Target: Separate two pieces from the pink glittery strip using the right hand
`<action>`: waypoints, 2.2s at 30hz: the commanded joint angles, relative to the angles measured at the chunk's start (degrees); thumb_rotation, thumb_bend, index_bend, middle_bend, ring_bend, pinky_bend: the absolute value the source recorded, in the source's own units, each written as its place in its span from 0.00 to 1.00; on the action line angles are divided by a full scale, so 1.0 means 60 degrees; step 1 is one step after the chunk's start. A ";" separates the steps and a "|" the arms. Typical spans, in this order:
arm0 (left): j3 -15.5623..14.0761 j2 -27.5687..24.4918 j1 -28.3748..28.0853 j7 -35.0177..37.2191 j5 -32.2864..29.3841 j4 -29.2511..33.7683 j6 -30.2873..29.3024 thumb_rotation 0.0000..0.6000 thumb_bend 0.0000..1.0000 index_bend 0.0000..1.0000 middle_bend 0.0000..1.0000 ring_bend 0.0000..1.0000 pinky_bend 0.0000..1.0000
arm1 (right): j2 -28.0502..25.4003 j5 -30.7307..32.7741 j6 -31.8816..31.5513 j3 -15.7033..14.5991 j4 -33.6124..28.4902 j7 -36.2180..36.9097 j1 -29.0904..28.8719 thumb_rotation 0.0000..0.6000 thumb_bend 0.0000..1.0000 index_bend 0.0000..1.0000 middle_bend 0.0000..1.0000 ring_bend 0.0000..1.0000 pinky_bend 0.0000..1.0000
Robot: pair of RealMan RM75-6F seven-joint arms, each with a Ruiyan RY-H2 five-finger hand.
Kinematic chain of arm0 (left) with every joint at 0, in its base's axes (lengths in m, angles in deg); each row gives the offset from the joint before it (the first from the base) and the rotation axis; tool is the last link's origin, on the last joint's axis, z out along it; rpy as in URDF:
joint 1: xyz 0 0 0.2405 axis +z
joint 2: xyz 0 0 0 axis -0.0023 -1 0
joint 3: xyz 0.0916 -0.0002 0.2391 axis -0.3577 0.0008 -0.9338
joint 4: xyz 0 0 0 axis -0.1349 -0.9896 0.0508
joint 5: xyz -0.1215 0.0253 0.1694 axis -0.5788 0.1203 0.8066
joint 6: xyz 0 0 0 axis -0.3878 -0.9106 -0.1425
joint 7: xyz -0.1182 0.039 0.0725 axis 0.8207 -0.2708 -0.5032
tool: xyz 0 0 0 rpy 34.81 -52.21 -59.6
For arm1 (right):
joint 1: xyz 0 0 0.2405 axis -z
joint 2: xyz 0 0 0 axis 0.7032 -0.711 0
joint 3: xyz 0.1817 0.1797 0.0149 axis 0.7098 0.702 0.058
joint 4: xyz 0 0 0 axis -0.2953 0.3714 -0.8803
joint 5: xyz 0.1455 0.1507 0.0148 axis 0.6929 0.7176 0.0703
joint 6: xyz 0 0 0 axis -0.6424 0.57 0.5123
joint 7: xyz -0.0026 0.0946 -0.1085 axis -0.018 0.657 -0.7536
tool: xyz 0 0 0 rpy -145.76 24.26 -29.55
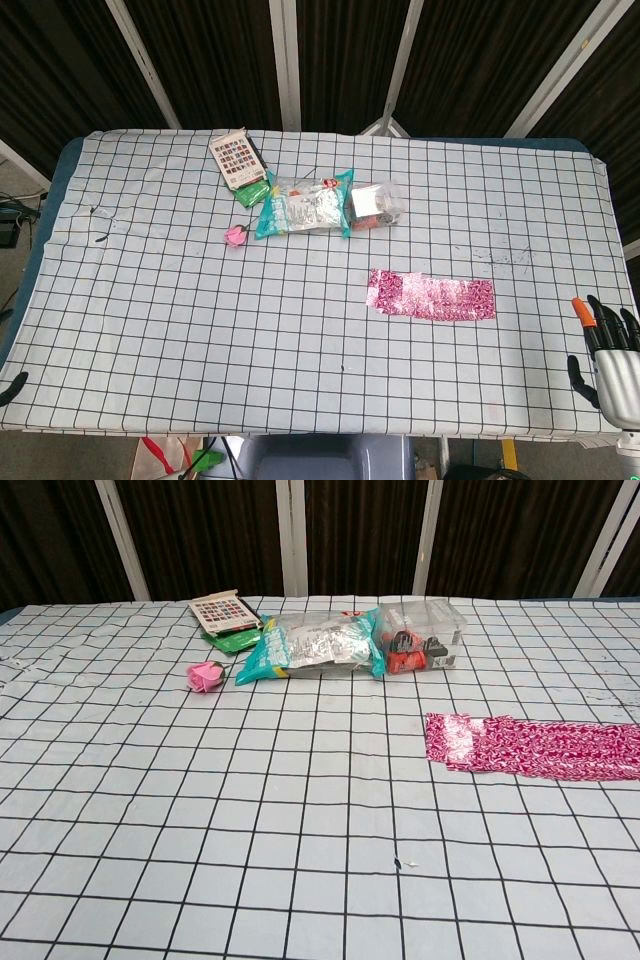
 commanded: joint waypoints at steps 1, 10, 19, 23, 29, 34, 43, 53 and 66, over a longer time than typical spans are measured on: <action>0.0033 0.0028 0.0001 0.0078 0.0023 -0.0063 -0.0037 1.00 0.35 0.16 0.00 0.00 0.09 | 0.0014 0.0005 0.0015 0.0011 0.0000 -0.0029 -0.0014 1.00 0.51 0.00 0.00 0.10 0.07; -0.0006 0.0060 -0.0037 -0.0041 0.0063 -0.0020 0.0066 1.00 0.35 0.16 0.00 0.00 0.09 | 0.0011 -0.0010 0.0063 -0.0036 -0.0008 -0.0074 -0.0004 1.00 0.51 0.00 0.00 0.10 0.07; -0.0008 0.0098 -0.0077 -0.0210 0.0023 0.0050 0.0162 1.00 0.35 0.16 0.00 0.00 0.09 | 0.0051 -0.0046 0.0294 -0.0107 -0.0006 -0.0072 -0.0088 1.00 0.51 0.00 0.00 0.12 0.07; -0.0048 0.0128 -0.0075 -0.0273 0.0084 0.0050 0.0176 1.00 0.35 0.16 0.00 0.00 0.09 | 0.0189 -0.0213 0.0312 -0.0128 0.0017 -0.0168 -0.0156 1.00 0.51 0.00 0.03 0.20 0.07; -0.0035 0.0120 -0.0095 -0.0317 -0.0009 0.0085 0.0245 1.00 0.35 0.16 0.00 0.00 0.09 | 0.0450 -0.0549 0.0565 -0.0189 0.0000 -0.0346 -0.0405 1.00 0.51 0.00 0.28 0.37 0.14; -0.0013 0.0107 -0.0100 -0.0299 -0.0086 0.0104 0.0264 1.00 0.35 0.16 0.00 0.00 0.09 | 0.0657 -0.0590 0.1133 -0.0050 -0.0140 -0.0737 -0.0870 1.00 0.51 0.03 0.46 0.53 0.23; 0.0012 0.0120 -0.0147 -0.0354 -0.0173 0.0105 0.0353 1.00 0.35 0.16 0.00 0.00 0.09 | 0.1060 -0.0227 0.2674 0.0361 -0.0621 -0.1764 -0.2009 1.00 0.61 0.09 0.74 0.76 0.53; 0.0056 0.0102 -0.0196 -0.0307 -0.0306 0.0101 0.0442 1.00 0.35 0.16 0.00 0.00 0.09 | 0.2207 0.1157 0.4635 0.0633 -0.0874 -0.4052 -0.3255 1.00 0.77 0.12 0.83 0.83 0.61; 0.0110 0.0084 -0.0251 -0.0261 -0.0446 0.0084 0.0519 1.00 0.35 0.16 0.00 0.00 0.09 | 0.3625 0.3305 0.5474 0.0948 -0.0653 -0.6166 -0.4359 1.00 0.77 0.12 0.83 0.83 0.61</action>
